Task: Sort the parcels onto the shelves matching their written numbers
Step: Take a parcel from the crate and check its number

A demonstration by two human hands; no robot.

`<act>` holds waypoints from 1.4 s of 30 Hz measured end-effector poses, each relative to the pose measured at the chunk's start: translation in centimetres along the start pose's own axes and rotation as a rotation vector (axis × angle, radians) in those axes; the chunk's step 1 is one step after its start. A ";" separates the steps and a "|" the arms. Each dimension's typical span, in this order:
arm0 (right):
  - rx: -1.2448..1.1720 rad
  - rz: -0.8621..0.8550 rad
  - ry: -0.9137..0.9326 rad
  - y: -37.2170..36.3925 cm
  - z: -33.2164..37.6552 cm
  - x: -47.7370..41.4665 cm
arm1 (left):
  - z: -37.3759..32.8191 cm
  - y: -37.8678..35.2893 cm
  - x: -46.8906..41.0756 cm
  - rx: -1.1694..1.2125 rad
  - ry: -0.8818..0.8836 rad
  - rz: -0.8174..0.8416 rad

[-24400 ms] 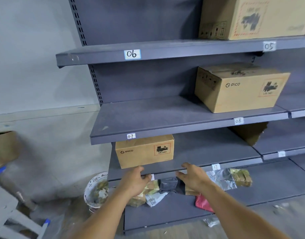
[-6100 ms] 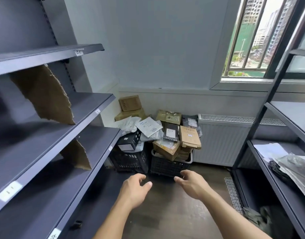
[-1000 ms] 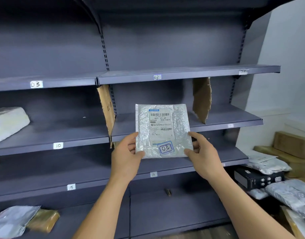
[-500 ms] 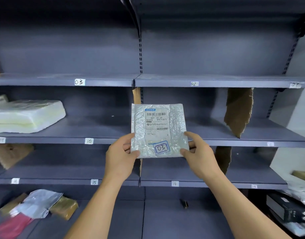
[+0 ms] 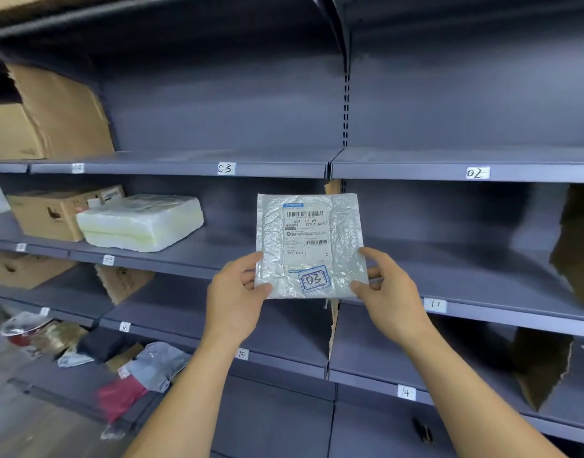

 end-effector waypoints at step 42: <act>0.297 -0.272 0.091 -17.6 19.3 -15.3 | 0.6 13.0 -31.4 -0.015 -0.350 0.239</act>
Point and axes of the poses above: each hand's wrist, its own x-axis away from the middle knuckle, its own y-axis out of the back of the hand, z = x × y, the point moved 5 cm from there along -x, towards the middle knuckle, and after that the axes turned 5 degrees about -z, right-handed, at the moved point
